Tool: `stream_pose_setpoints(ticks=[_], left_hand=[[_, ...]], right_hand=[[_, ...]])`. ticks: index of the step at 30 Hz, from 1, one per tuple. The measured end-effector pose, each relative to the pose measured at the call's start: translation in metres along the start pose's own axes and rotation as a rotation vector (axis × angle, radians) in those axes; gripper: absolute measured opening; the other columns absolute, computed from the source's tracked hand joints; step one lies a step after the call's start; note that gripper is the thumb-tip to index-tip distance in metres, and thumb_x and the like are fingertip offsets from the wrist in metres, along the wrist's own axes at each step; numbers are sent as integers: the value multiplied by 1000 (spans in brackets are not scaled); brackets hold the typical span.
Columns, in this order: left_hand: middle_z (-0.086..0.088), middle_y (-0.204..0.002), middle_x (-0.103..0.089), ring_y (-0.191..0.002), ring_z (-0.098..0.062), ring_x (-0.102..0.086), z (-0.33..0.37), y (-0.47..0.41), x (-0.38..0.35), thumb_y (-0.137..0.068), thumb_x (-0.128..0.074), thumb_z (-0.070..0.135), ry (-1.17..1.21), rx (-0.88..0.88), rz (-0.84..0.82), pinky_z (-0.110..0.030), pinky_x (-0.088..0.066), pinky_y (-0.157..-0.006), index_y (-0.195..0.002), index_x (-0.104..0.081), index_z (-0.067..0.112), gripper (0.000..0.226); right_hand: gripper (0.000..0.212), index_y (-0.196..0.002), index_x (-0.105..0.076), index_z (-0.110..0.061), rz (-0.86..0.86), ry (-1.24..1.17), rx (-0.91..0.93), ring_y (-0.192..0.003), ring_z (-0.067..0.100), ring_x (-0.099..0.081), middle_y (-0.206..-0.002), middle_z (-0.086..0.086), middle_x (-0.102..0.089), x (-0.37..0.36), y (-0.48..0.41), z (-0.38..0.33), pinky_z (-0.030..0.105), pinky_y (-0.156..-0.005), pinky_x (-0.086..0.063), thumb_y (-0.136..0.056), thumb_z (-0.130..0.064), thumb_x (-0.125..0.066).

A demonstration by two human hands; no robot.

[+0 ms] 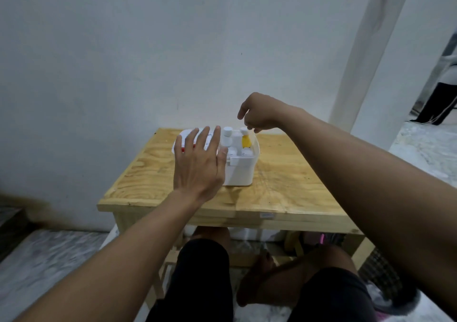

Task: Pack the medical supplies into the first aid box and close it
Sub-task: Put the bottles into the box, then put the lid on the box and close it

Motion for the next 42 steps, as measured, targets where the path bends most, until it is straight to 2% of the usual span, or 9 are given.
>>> stream_pose_setpoints(ticks=[5, 13, 17, 19, 22, 25, 30, 37, 42], left_hand=[[-10, -145, -56, -134, -31, -47, -12, -46, 4, -101, -28, 43, 7, 6, -4, -49, -33, -109, -149, -49, 21, 56], [-5, -155, -45, -140, -30, -40, -51, -102, -42, -106, -29, 33, 215, 73, -290, -47, -33, -114, -151, -45, 26, 48], [-4, -156, -45, -144, -24, -39, -73, -107, -68, -107, -27, 33, 340, 167, -423, -39, -29, -118, -153, -43, 21, 50], [-4, -157, -44, -146, -24, -37, -80, -106, -80, -108, -26, 34, 357, 215, -484, -37, -27, -119, -153, -43, 17, 51], [-16, -134, -63, -119, -35, -56, -90, -109, -89, -106, -27, 30, 316, 296, -499, -40, -43, -96, -114, -68, 9, 47], [-19, -96, -65, -79, -31, -56, -106, -120, -92, -94, -37, 21, 323, 454, -427, -33, -39, -64, -73, -55, 7, 31], [-11, -77, -49, -61, -20, -44, -125, -123, -104, -91, -45, 9, 342, 701, -488, -27, -31, -51, -73, -45, 5, 18], [-12, -78, -49, -60, -24, -46, -144, -114, -124, -93, -46, 5, 570, 871, -536, -27, -35, -55, -98, -53, 0, 10], [-19, -104, -68, -74, -29, -61, -151, -120, -123, -93, -49, 4, 710, 928, -474, -35, -52, -68, -112, -63, -5, 25]], right_hand=[[32, -105, -73, -6, 87, 84, -20, -83, 31, -72, -88, 12, -73, 14, -15, 14, 39, -78, -61, -86, -9, -47], [40, -120, -65, -5, 47, 140, -79, -109, 30, -61, -124, 11, -67, -3, -55, 46, 41, -94, -51, -95, -28, -45], [40, -108, -62, -2, -26, 47, -165, -80, 30, -60, -102, 13, -64, -25, -71, 68, 33, -68, -50, -98, -35, -43], [39, -105, -59, -2, -58, -49, -210, -78, 30, -59, -90, 11, -61, -37, -75, 77, 35, -68, -54, -100, -36, -42], [35, -98, -56, -3, -90, -173, -265, -91, 31, -68, -97, 16, -65, -53, -79, 87, 42, -79, -59, -101, -33, -41], [28, -92, -57, -2, -108, -336, -312, -78, 30, -67, -88, 16, -64, -65, -81, 94, 41, -77, -60, -100, -23, -41], [23, -78, -54, 1, -72, -455, -371, -59, 27, -60, -71, 15, -57, -68, -81, 101, 34, -58, -57, -94, 1, -37], [18, -90, -56, 2, -47, -599, -432, -68, 26, -64, -83, 18, -62, -69, -81, 111, 36, -67, -60, -98, 0, -40], [19, -106, -58, 4, -5, -662, -449, -74, 28, -62, -92, 20, -61, -59, -82, 107, 39, -70, -59, -98, -2, -41]])
Point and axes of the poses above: each hand's wrist, its own y-axis away from the middle knuckle, its own x-axis out of the back of the hand, z = x × y, the point moved 10 cm from there along -y, towards the middle knuckle
